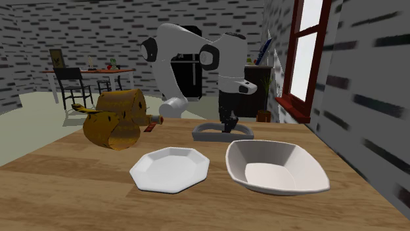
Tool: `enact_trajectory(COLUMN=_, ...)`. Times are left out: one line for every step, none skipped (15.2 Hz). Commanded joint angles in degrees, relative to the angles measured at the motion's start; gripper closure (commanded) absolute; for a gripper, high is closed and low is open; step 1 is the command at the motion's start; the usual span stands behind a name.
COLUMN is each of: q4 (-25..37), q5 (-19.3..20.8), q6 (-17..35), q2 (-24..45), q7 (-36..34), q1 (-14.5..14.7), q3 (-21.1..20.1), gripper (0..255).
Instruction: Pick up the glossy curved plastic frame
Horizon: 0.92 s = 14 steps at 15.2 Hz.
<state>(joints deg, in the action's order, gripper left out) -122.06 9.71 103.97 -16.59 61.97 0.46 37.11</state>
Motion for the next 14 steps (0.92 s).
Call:
enact_trajectory(q4=0.0, q5=0.0, q6=0.0, q2=0.0, q7=0.0, q1=0.0, q3=0.0, gripper=255)
enact_trajectory(q4=-0.1, q5=0.0, q6=0.0, q2=0.0, q7=0.0, q1=0.0, q3=0.0, gripper=255)
enact_trajectory(q4=0.6, q5=0.0, q6=-0.7, q2=-0.1, q7=0.0, q1=0.0, q3=-0.1, gripper=255)
enact_trajectory(q4=1.3, q5=0.0, q6=-1.5, q2=-0.2, q7=0.0, q1=0.0, q3=-0.2, gripper=255)
enact_trajectory(q4=2.0, q5=0.0, q6=-2.3, q2=-0.3, q7=0.0, q1=0.0, q3=-0.3, gripper=255)
enact_trajectory(q4=2.7, q5=0.0, q6=-3.1, q2=-0.4, q7=-0.1, q1=0.1, q3=-0.4, gripper=255)
enact_trajectory(q4=3.4, q5=0.0, q6=-3.8, q2=-0.4, q7=-0.1, q1=0.1, q3=-0.5, gripper=255)
enact_trajectory(q4=4.1, q5=-0.1, q6=-4.6, q2=-0.5, q7=-0.1, q1=0.1, q3=-0.6, gripper=255)
enact_trajectory(q4=4.8, q5=-0.1, q6=-5.4, q2=-0.5, q7=-0.1, q1=0.2, q3=-0.7, gripper=255)
enact_trajectory(q4=5.6, q5=-0.1, q6=-6.1, q2=-0.6, q7=-0.1, q1=0.2, q3=-0.8, gripper=255)
enact_trajectory(q4=6.3, q5=-0.2, q6=-6.9, q2=-0.6, q7=0.0, q1=0.2, q3=-0.9, gripper=255)
enact_trajectory(q4=7.1, q5=-0.2, q6=-7.7, q2=-0.6, q7=0.0, q1=0.3, q3=-1.0, gripper=255)
enact_trajectory(q4=7.9, q5=-0.3, q6=-8.4, q2=-0.5, q7=0.0, q1=0.3, q3=-1.1, gripper=255)
enact_trajectory(q4=8.7, q5=-0.3, q6=-9.2, q2=-0.5, q7=0.0, q1=0.4, q3=-1.1, gripper=255)
